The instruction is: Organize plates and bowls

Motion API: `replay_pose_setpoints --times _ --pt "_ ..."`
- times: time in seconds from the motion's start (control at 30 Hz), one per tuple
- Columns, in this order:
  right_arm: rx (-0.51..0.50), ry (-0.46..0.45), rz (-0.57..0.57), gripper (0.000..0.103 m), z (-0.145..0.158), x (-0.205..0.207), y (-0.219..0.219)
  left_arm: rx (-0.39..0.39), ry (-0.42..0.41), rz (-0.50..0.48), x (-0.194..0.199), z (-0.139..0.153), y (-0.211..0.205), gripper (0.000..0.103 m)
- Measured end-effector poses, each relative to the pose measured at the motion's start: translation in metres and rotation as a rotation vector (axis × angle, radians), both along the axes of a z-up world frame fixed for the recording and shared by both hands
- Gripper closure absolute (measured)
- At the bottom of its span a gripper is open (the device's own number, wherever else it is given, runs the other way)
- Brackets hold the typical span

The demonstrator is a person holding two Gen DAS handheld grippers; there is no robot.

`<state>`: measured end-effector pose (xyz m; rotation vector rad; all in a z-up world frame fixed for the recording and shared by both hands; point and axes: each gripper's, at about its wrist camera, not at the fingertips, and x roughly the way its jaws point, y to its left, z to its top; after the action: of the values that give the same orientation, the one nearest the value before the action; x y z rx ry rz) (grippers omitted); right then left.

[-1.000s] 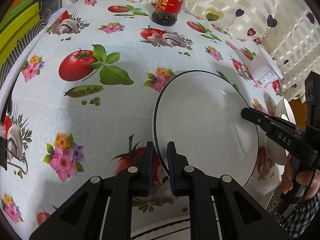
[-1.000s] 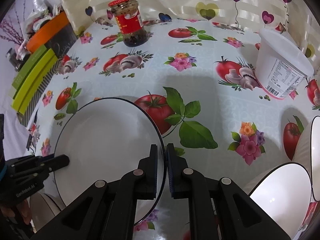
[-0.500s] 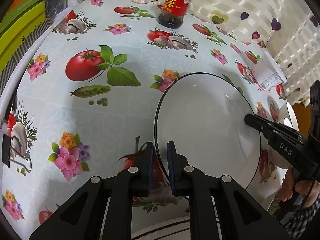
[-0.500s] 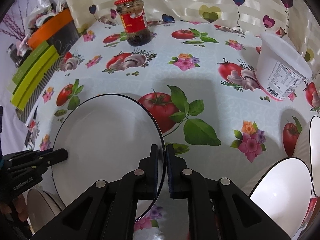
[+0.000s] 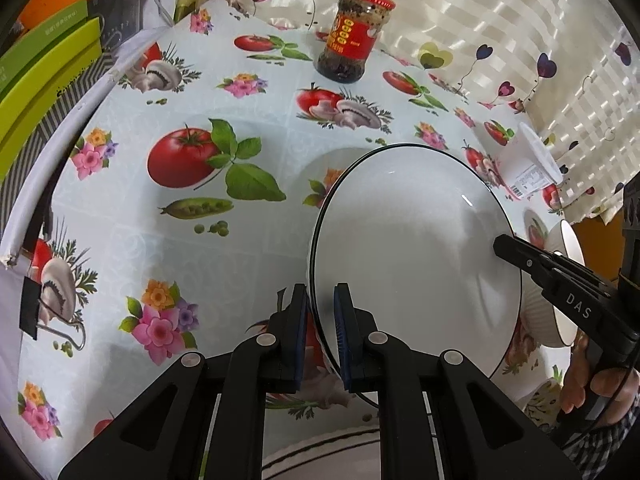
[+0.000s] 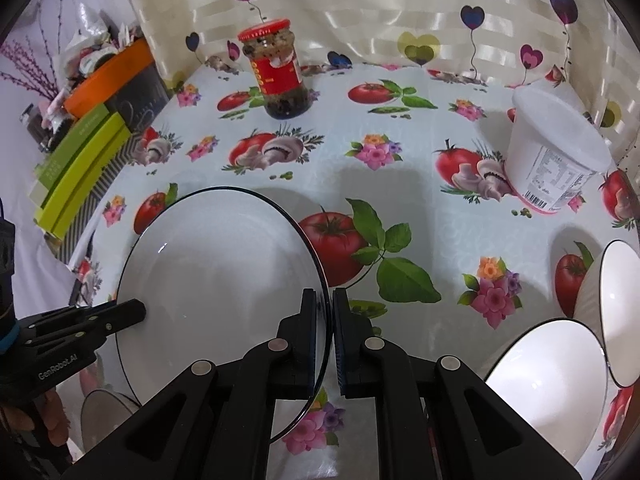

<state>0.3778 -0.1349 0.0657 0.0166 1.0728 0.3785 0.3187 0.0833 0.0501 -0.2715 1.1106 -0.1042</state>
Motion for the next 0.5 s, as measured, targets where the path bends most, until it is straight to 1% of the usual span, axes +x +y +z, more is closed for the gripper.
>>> replay_pose_setpoints --times 0.27,0.5 --pt "0.012 -0.045 0.002 0.094 0.031 -0.014 -0.003 -0.008 -0.042 -0.003 -0.01 0.024 0.0 0.09" --pt "0.022 -0.059 -0.002 0.094 0.049 -0.031 -0.004 0.003 -0.053 0.001 -0.025 0.037 0.0 0.09"
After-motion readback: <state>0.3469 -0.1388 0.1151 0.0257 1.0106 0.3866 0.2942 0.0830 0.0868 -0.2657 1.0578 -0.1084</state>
